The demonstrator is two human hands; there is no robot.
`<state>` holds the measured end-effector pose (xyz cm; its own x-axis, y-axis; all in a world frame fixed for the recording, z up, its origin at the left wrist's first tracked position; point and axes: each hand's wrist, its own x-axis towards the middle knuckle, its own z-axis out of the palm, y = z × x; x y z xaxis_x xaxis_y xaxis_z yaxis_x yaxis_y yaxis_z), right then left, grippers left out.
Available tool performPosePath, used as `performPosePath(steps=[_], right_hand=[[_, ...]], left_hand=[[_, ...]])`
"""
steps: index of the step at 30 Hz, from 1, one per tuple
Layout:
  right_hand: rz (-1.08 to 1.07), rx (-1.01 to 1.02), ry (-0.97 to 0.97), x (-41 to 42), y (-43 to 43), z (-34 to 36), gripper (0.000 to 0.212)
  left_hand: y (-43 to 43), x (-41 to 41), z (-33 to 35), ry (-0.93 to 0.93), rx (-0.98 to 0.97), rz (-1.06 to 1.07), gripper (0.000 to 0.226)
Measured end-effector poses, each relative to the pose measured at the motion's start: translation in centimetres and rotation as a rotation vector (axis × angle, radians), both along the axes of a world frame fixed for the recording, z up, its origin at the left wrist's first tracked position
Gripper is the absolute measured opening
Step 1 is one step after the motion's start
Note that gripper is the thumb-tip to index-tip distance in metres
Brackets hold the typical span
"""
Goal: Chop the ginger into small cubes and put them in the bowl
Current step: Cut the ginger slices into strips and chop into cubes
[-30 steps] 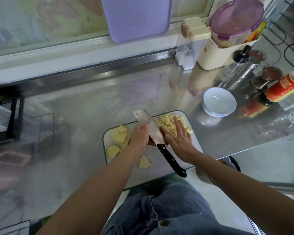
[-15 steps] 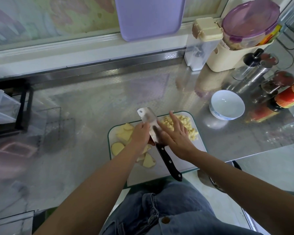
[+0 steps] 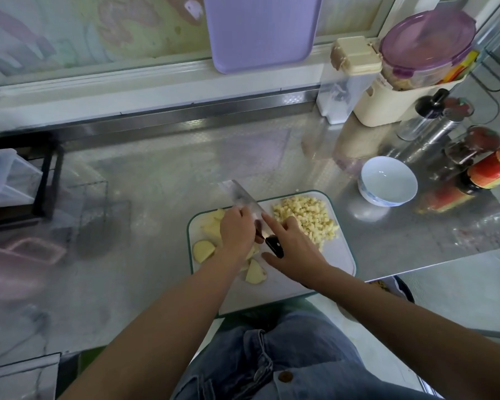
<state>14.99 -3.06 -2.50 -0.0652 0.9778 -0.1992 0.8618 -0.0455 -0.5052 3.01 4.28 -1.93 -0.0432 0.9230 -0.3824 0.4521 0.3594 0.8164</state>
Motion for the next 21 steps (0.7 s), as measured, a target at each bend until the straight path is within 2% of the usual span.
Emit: performPosePath(steps=[3,5,7,10,12,14,18,21], right_hand=[[-0.142,-0.019,0.067,-0.5,0.8,-0.5,0.056],[-0.218,-0.016,0.151,-0.8,1.5,-0.7,0.029],[-0.263,-0.032,0.235,-0.8,1.9,-0.8,0.003],[-0.283,-0.06,0.291,-0.7,1.8,-1.1,0.011],[-0.301,-0.07,0.284,-0.4,1.2,-1.4,0.009],[-0.35,-0.066,0.273,0.4,0.6,-1.7,0.017],[-0.458,-0.066,0.228,2.4,-0.1,-1.6,0.013],[-0.427,-0.041,0.226,2.3,-0.1,-1.0,0.013]], left_hand=[[-0.3,0.1,0.3,-0.069,0.037,-0.032,0.038],[-0.6,-0.3,0.4,-0.122,0.027,-0.044,0.038],[-0.8,-1.2,0.0,-0.018,0.078,-0.081,0.034],[-1.0,-3.0,-1.2,0.193,0.164,-0.171,0.023],[-1.3,-3.8,-2.0,0.227,0.169,-0.202,0.022],[-1.6,-4.2,-2.5,0.245,0.171,-0.223,0.021],[-1.7,-4.1,-3.2,0.329,0.189,-0.311,0.02],[-1.6,-3.9,-3.3,0.37,0.191,-0.339,0.019]])
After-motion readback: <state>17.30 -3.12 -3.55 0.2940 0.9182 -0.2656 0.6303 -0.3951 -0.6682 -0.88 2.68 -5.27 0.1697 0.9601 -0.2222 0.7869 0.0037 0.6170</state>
